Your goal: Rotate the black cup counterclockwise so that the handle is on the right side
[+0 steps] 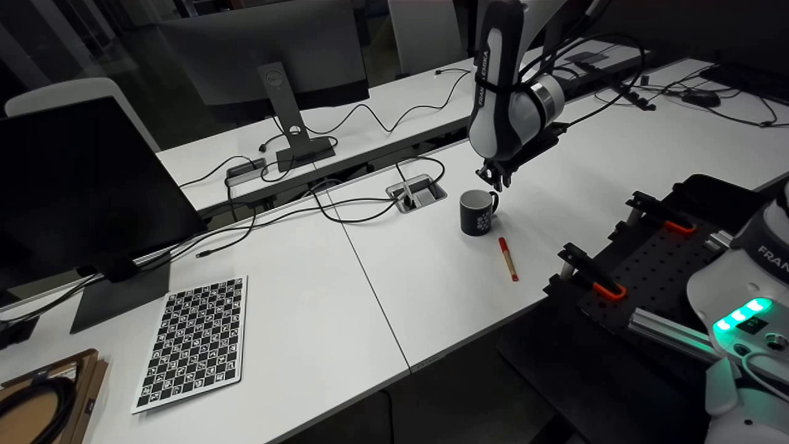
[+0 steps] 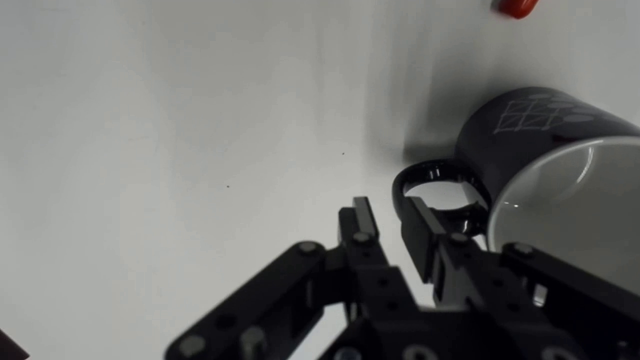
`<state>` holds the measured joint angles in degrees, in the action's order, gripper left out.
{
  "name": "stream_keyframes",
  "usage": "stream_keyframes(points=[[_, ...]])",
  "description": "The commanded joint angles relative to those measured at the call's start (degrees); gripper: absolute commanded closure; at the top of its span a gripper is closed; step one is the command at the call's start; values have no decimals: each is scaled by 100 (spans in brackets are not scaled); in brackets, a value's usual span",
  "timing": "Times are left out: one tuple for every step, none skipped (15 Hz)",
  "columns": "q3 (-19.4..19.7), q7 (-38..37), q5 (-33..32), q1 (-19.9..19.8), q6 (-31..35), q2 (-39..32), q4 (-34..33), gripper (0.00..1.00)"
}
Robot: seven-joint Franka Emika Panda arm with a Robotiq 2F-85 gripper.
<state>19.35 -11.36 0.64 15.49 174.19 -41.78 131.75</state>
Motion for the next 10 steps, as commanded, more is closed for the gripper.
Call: stream_keyframes(points=[[653,-355,-84,739,43,199,291,44],[809,-408,-96,913,69,219,337,36],[956,-467,-98,1094,101,248,389,29],[1091,-505,-105,1260,133,290,447,20],[1154,-506,-104,1363,177,382,520,14],[1217,-494,-109,1475,261,471,594,5],[1214,-435,-108,1519,394,590,678,1],[1159,-358,-95,1529,616,740,772,0],[1075,-352,-15,1368,333,327,394,0],[1067,-349,-13,1396,356,389,422,2]])
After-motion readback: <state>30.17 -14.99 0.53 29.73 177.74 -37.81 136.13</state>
